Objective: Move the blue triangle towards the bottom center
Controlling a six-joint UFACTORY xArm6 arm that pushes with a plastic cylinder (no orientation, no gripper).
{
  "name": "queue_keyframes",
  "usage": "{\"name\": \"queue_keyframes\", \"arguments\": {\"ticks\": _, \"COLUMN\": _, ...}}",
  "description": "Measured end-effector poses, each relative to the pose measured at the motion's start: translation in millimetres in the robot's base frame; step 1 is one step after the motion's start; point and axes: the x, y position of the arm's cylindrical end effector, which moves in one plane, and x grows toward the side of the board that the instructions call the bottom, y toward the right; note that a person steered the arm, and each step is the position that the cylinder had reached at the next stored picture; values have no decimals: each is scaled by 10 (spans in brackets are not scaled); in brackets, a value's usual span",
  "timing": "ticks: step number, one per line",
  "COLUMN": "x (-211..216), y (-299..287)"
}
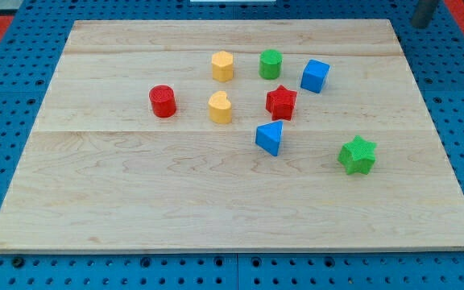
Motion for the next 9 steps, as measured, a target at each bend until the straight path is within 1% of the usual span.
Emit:
{"name": "queue_keyframes", "arguments": {"ticks": 1, "x": 249, "y": -195}}
{"name": "queue_keyframes", "arguments": {"ticks": 2, "x": 813, "y": -483}}
{"name": "queue_keyframes", "arguments": {"ticks": 4, "x": 1922, "y": -855}}
{"name": "queue_keyframes", "arguments": {"ticks": 5, "x": 1977, "y": -1057}}
{"name": "queue_keyframes", "arguments": {"ticks": 7, "x": 2303, "y": -1676}}
{"name": "queue_keyframes", "arguments": {"ticks": 8, "x": 2363, "y": -2187}}
{"name": "queue_keyframes", "arguments": {"ticks": 9, "x": 2374, "y": -2552}}
